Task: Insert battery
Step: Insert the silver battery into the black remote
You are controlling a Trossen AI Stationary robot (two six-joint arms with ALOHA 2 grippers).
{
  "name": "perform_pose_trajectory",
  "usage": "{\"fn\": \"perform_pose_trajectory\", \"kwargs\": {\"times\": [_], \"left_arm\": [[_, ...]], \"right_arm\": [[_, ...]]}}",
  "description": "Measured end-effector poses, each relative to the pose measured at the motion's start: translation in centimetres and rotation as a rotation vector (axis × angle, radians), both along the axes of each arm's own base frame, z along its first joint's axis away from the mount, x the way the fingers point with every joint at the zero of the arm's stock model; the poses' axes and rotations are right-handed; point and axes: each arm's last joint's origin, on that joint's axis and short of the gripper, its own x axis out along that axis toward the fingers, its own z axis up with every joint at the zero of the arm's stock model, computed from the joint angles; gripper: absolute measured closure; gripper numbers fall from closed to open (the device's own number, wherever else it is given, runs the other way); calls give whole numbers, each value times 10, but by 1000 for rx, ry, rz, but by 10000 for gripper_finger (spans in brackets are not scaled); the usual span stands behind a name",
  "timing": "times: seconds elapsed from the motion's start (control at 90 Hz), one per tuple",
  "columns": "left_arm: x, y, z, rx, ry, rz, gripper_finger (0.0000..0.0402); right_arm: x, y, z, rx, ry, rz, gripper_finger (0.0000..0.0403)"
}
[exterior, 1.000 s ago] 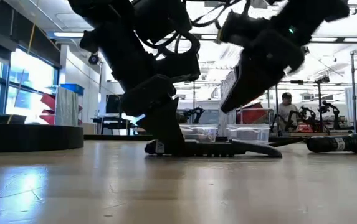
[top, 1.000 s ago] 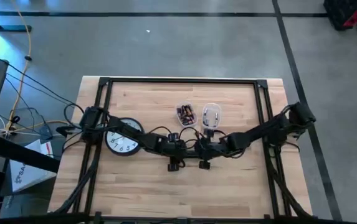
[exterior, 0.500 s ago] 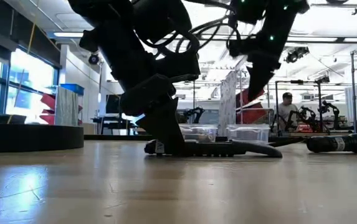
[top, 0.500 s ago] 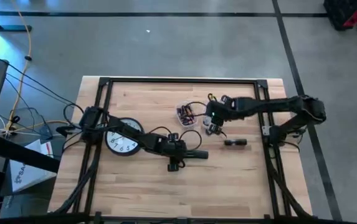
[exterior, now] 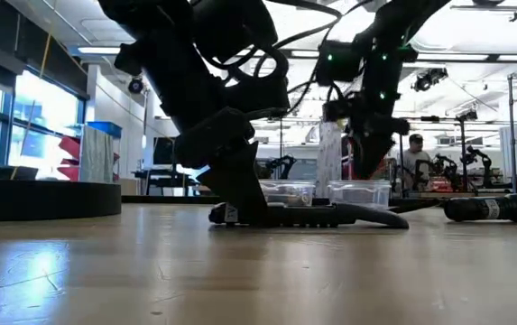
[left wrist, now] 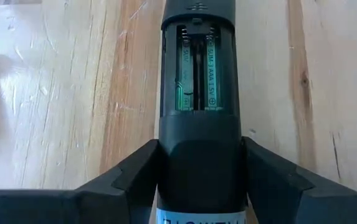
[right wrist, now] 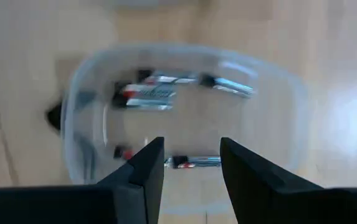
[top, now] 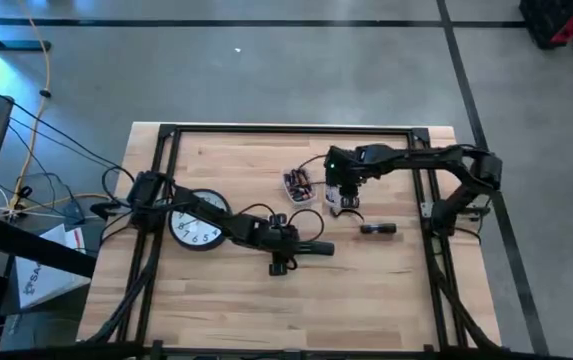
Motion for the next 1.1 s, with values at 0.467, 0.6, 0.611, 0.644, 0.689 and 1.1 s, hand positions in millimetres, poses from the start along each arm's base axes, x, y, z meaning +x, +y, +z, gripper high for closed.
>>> {"fn": "perform_pose_trajectory", "kwargs": {"times": [0.467, 0.6, 0.611, 0.644, 0.689, 1.1], "left_arm": [[1, 0, 1, 6, -17, 6, 215], [1, 0, 1, 6, -19, 6, 215], [1, 0, 1, 6, -19, 6, 215], [1, 0, 1, 6, -19, 6, 215], [1, 0, 1, 6, -19, 6, 215], [1, 0, 0, 1, -21, 14, 215]], "right_arm": [[22, 46, -16, 105, -24, 137, 280], [22, 50, -16, 84, -11, 260, 280], [22, 51, -17, 82, -11, 269, 280], [22, 52, -17, 77, -8, 297, 280], [21, 54, -19, 72, -3, 333, 280], [19, 52, -40, 2, 41, 513, 292]]}}
